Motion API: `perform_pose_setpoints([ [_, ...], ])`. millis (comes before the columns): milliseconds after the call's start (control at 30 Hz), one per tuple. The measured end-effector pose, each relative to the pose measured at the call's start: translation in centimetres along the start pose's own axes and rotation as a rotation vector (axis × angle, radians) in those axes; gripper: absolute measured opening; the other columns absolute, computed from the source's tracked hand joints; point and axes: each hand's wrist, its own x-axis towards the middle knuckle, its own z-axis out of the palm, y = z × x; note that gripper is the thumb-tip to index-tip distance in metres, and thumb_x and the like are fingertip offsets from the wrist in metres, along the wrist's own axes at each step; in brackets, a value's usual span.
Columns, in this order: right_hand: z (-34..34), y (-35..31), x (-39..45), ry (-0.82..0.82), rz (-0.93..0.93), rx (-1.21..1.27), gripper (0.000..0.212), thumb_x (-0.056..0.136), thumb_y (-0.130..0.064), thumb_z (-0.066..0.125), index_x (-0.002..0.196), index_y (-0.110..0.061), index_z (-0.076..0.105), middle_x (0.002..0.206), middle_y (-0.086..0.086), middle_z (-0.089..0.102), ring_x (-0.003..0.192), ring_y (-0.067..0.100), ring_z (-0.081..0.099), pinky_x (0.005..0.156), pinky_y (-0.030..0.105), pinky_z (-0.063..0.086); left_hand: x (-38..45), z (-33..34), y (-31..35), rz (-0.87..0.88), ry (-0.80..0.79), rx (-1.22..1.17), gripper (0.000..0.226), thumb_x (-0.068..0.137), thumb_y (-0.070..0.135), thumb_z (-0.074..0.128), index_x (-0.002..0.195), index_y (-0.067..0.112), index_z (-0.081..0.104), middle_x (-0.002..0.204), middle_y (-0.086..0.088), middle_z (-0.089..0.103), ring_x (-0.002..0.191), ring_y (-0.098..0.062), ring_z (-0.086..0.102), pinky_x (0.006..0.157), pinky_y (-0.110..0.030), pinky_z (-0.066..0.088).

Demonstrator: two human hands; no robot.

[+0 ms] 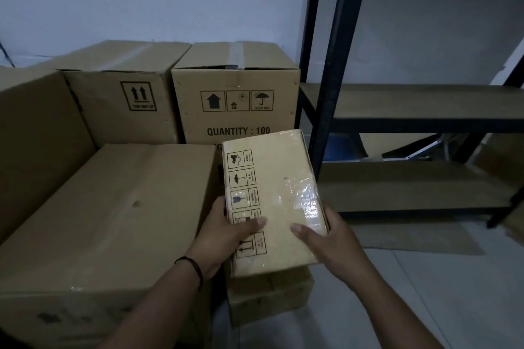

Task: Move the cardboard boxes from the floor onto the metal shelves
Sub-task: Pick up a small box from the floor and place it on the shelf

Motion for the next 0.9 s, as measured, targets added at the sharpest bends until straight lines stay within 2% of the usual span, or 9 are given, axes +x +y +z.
perform_pose_setpoints([
  [100, -0.2, 1.8, -0.2, 0.006, 0.031, -0.053, 0.063, 0.081, -0.031, 0.074, 0.132, -0.038, 0.038, 0.115, -0.018, 0.057, 0.104, 0.006, 0.058, 0.088, 0.036, 0.054, -0.4, 0.4, -1.4, 0.022, -0.001, 0.103, 0.063, 0.070, 0.018, 0.082, 0.119, 0.029, 0.044, 0.112, 0.006, 0.067, 0.099, -0.011, 0.066, 0.074, -0.027, 0.057],
  [200, -0.1, 4.4, -0.6, 0.015, 0.063, -0.136, 0.071, 0.082, -0.027, 0.074, 0.137, -0.036, 0.030, 0.112, -0.024, 0.052, 0.096, -0.002, 0.053, 0.079, 0.023, 0.050, -1.0, 1.2, -3.5, 0.054, 0.008, 0.204, 0.060, 0.074, 0.015, 0.080, 0.115, 0.039, 0.043, 0.111, 0.014, 0.064, 0.096, 0.000, 0.062, 0.067, -0.019, 0.055],
  [267, 0.2, 6.0, -1.1, 0.037, 0.087, -0.185, 0.076, 0.080, -0.024, 0.076, 0.138, -0.035, 0.028, 0.122, -0.015, 0.056, 0.102, 0.005, 0.057, 0.083, 0.027, 0.052, -1.4, 1.8, -5.0, 0.052, 0.015, 0.245, 0.056, 0.076, 0.012, 0.078, 0.107, 0.043, 0.042, 0.109, 0.018, 0.062, 0.093, 0.006, 0.059, 0.066, -0.016, 0.054],
  [333, 0.6, 7.3, -1.6, 0.059, 0.102, -0.222, 0.083, 0.078, -0.021, 0.077, 0.140, -0.037, 0.024, 0.128, -0.011, 0.055, 0.109, 0.012, 0.057, 0.091, 0.035, 0.053, -1.7, 2.2, -6.3, 0.043, 0.023, 0.301, 0.052, 0.076, 0.011, 0.077, 0.102, 0.039, 0.042, 0.109, 0.018, 0.060, 0.096, 0.004, 0.057, 0.068, -0.017, 0.054],
  [467, 1.0, 7.3, -1.8, 0.069, 0.109, -0.161, 0.084, 0.079, -0.032, 0.076, 0.143, -0.043, 0.022, 0.120, -0.018, 0.054, 0.104, 0.006, 0.056, 0.089, 0.029, 0.051, -2.4, 2.2, -7.9, 0.020, 0.052, 0.342, 0.054, 0.074, 0.009, 0.079, 0.101, 0.034, 0.040, 0.110, 0.016, 0.059, 0.106, -0.006, 0.058, 0.079, -0.021, 0.054],
  [600, 0.5, 5.6, -1.2, 0.125, 0.186, -0.010, 0.066, 0.079, -0.064, 0.060, 0.136, -0.034, 0.043, 0.110, -0.016, 0.056, 0.095, 0.002, 0.055, 0.079, 0.025, 0.047, -2.9, 2.5, -6.7, -0.107, 0.035, 0.012, 0.067, 0.076, 0.046, 0.073, 0.132, 0.036, 0.036, 0.123, 0.010, 0.058, 0.110, -0.013, 0.057, 0.088, -0.038, 0.052],
  [700, -0.5, 4.4, -0.4, 0.129, 0.247, 0.122, 0.090, 0.063, -0.092, 0.040, 0.133, -0.037, 0.048, 0.119, -0.008, 0.058, 0.105, 0.013, 0.056, 0.088, 0.034, 0.045, -2.9, 2.8, -4.3, -0.292, -0.026, -0.282, 0.063, 0.075, 0.077, 0.037, 0.116, 0.033, 0.056, 0.119, 0.000, 0.061, 0.112, -0.023, 0.054, 0.094, -0.047, 0.044],
  [800, -1.1, 3.0, 0.0, 0.133, 0.300, 0.241, 0.054, 0.081, -0.078, 0.027, 0.117, -0.043, 0.047, 0.099, -0.010, 0.054, 0.086, 0.007, 0.052, 0.086, 0.035, 0.044, -2.6, 3.5, -2.5, -0.312, -0.075, -0.322, 0.053, 0.085, 0.072, 0.028, 0.107, 0.034, 0.058, 0.107, -0.004, 0.065, 0.098, -0.022, 0.058, 0.074, -0.039, 0.046],
  [900, -1.3, 3.3, 0.3, 0.106, 0.353, 0.182, 0.098, 0.065, -0.092, 0.034, 0.143, -0.033, 0.036, 0.127, -0.002, 0.052, 0.109, 0.019, 0.052, 0.102, 0.047, 0.042, -2.1, 4.0, -2.2, -0.300, -0.132, -0.284, 0.038, 0.094, 0.056, 0.036, 0.102, 0.028, 0.060, 0.083, -0.004, 0.072, 0.085, -0.022, 0.059, 0.063, -0.033, 0.041],
])
